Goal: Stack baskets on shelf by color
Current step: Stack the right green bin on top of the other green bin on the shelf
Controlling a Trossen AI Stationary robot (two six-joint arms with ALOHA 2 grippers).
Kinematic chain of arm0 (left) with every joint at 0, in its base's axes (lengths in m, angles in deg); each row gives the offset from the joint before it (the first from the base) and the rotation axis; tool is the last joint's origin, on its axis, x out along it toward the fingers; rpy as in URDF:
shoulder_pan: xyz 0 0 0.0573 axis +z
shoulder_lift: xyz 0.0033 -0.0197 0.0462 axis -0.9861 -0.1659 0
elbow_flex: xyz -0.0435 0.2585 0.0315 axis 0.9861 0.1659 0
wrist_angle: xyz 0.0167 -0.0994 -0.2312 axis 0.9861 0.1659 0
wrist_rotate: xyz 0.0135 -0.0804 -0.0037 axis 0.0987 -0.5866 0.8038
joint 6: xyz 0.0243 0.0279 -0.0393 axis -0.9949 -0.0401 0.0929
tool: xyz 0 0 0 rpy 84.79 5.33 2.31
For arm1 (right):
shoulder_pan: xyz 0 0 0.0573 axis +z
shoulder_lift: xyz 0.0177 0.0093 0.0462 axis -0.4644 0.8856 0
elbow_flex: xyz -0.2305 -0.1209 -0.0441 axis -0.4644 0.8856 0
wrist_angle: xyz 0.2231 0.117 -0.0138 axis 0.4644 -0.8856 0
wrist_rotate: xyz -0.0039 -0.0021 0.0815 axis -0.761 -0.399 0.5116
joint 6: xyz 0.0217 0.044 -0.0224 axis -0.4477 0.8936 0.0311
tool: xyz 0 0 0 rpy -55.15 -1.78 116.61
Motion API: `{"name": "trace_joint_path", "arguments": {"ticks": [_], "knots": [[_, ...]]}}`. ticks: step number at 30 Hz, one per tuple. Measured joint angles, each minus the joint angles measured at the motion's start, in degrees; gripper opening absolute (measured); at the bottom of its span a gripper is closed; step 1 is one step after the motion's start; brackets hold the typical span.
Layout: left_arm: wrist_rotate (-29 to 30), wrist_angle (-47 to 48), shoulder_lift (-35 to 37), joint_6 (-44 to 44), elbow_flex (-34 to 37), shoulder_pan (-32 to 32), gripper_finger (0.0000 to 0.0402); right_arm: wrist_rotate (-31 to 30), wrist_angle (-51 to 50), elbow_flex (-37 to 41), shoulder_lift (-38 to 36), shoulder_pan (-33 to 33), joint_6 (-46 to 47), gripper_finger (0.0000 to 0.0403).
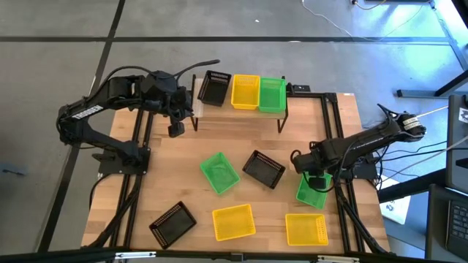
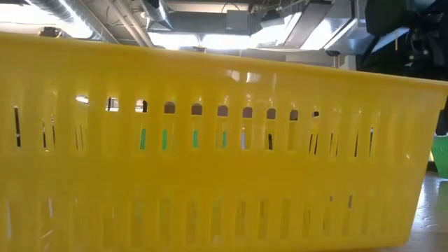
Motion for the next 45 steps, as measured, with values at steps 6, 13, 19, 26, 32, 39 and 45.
{"name": "trace_joint_path", "arguments": {"ticks": [6,13,19,26,32,39,45], "knots": [[0.00,-0.04,-0.02,0.04,0.00,0.00,0.0056,-0.10,4.46,3.45,0.01,0.00,1.36,0.0090],[0.00,-0.12,-0.02,0.48,0.00,0.00,0.0056,-0.42,8.02,7.37,0.02,0.00,4.71,0.0090],[0.00,-0.13,-0.02,0.50,0.00,0.00,0.0056,-0.44,8.96,6.53,0.02,0.00,4.19,0.0090],[0.00,-0.16,-0.02,0.48,0.00,0.00,0.0056,-0.46,12.61,7.27,0.02,0.00,3.16,0.0083],[0.00,-0.15,-0.02,0.52,0.00,0.00,0.0056,2.26,16.09,6.48,0.00,-0.92,4.12,0.0013],[0.00,-0.15,-0.04,0.45,0.00,0.00,0.0056,4.73,9.41,-3.06,0.06,-3.75,5.33,0.0004],[0.00,-0.14,-0.04,0.01,0.00,-0.01,0.0056,4.79,-3.21,-18.06,0.07,-5.90,2.29,0.0002]]}}
